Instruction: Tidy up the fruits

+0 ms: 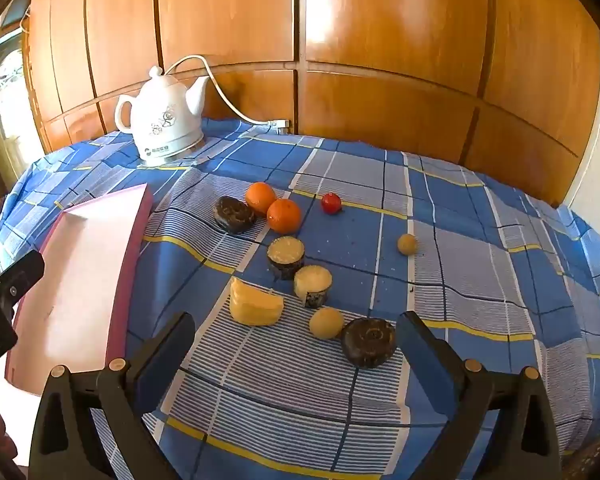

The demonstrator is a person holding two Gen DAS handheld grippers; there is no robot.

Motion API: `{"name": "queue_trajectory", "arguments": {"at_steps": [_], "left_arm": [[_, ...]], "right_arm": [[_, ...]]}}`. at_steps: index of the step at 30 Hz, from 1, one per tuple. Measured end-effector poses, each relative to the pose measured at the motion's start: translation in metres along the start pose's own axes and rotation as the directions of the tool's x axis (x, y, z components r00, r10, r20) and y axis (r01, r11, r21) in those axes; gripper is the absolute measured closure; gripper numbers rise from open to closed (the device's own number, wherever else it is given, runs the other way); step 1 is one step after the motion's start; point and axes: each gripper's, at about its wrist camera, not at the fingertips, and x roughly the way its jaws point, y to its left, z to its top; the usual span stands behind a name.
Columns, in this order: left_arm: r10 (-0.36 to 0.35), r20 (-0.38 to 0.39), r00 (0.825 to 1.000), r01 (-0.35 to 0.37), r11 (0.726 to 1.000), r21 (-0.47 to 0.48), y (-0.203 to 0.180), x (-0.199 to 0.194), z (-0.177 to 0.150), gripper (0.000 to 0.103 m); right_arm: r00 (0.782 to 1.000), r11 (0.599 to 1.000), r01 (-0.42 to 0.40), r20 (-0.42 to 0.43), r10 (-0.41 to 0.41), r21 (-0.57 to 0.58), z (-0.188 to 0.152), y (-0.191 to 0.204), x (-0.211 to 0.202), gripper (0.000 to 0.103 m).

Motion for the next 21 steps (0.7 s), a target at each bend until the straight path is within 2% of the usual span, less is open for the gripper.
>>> {"name": "queue_trajectory", "arguments": {"at_steps": [21], "left_arm": [[-0.007, -0.004, 1.0, 0.007, 1.0, 0.023, -0.009, -0.002, -0.002, 0.0]], "right_arm": [[0.999, 1.0, 0.018, 0.031, -0.017, -0.023, 0.002, 0.009, -0.009, 0.001]]}}
